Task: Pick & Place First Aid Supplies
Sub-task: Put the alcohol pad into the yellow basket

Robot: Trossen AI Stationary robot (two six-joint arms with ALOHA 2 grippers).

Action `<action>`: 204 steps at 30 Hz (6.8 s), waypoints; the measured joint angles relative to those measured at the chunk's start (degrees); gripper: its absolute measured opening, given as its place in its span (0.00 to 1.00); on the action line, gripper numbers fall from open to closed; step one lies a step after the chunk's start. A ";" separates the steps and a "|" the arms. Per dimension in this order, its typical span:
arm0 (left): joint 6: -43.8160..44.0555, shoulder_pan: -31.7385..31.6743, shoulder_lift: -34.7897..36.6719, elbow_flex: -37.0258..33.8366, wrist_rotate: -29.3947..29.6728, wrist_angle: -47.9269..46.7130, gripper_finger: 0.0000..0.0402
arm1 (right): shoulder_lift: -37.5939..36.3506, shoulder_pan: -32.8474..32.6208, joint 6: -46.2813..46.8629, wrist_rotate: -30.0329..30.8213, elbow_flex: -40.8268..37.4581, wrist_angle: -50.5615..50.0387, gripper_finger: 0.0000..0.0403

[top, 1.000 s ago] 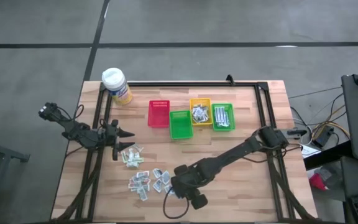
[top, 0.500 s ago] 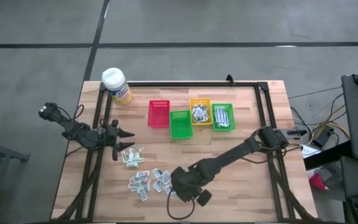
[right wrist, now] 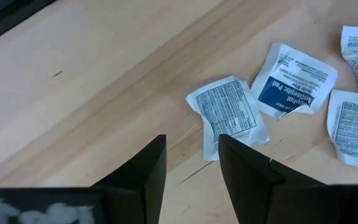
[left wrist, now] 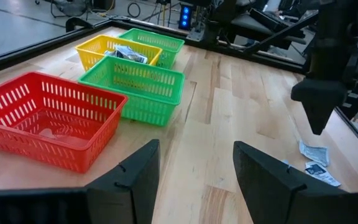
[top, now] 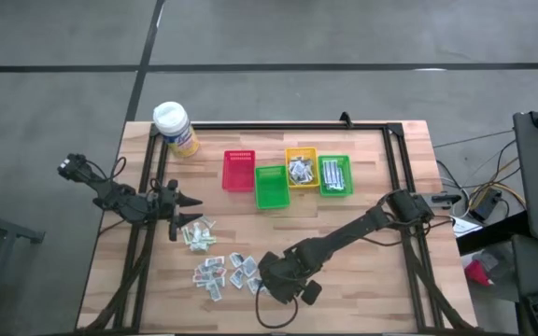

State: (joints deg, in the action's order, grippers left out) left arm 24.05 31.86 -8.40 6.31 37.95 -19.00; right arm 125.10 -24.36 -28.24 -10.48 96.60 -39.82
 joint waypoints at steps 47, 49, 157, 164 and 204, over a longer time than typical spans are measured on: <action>4.31 0.00 -0.28 0.00 0.00 0.07 0.49 | 6.74 0.17 -1.92 2.09 6.14 -7.35 0.08; 4.31 -0.01 -0.28 0.00 -0.01 0.07 0.49 | 6.26 0.20 -1.89 2.01 6.06 -8.74 0.08; 1.16 -0.02 -0.98 0.00 2.69 -0.42 0.49 | -3.87 44.35 3.82 10.72 30.43 -44.77 0.02; 1.18 -0.02 -0.98 0.00 3.51 -0.39 0.49 | -3.80 47.16 3.62 10.67 22.67 -41.33 0.02; -0.24 -0.02 -0.98 0.00 5.68 -0.33 0.49 | -3.80 53.53 7.12 5.42 1.26 -25.11 0.02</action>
State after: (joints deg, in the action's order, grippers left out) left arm 23.81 31.83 -9.39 6.31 43.63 -19.34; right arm 121.30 29.17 -21.12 -5.06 97.86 -64.93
